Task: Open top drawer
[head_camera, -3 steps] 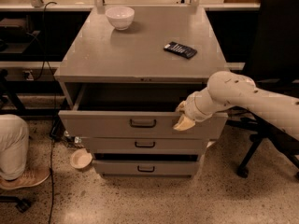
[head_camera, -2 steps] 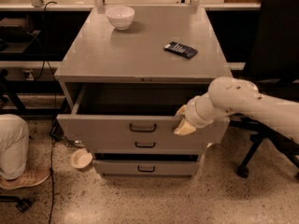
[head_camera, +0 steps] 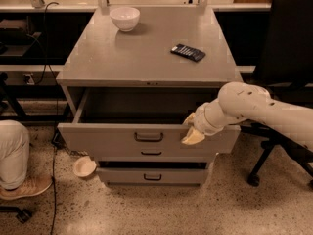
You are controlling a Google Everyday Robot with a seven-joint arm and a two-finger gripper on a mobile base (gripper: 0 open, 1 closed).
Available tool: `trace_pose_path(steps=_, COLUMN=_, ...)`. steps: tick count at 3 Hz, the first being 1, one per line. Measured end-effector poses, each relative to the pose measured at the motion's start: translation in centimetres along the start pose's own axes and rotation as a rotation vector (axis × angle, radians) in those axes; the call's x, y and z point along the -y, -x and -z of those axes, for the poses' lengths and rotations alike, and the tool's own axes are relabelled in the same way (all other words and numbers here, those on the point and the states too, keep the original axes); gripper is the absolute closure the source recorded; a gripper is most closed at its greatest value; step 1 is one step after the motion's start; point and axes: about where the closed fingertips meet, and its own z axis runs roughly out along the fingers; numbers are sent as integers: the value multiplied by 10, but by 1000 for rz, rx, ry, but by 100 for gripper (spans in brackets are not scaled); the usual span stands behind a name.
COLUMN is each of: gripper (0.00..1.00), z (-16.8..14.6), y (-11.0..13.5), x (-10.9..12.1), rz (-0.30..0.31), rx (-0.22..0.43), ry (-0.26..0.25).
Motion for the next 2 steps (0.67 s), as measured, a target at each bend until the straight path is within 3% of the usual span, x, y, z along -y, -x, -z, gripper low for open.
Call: trace_pose_path(steps=2, gripper=21, z=0, y=1, x=0, rz=1, rx=0, ry=3)
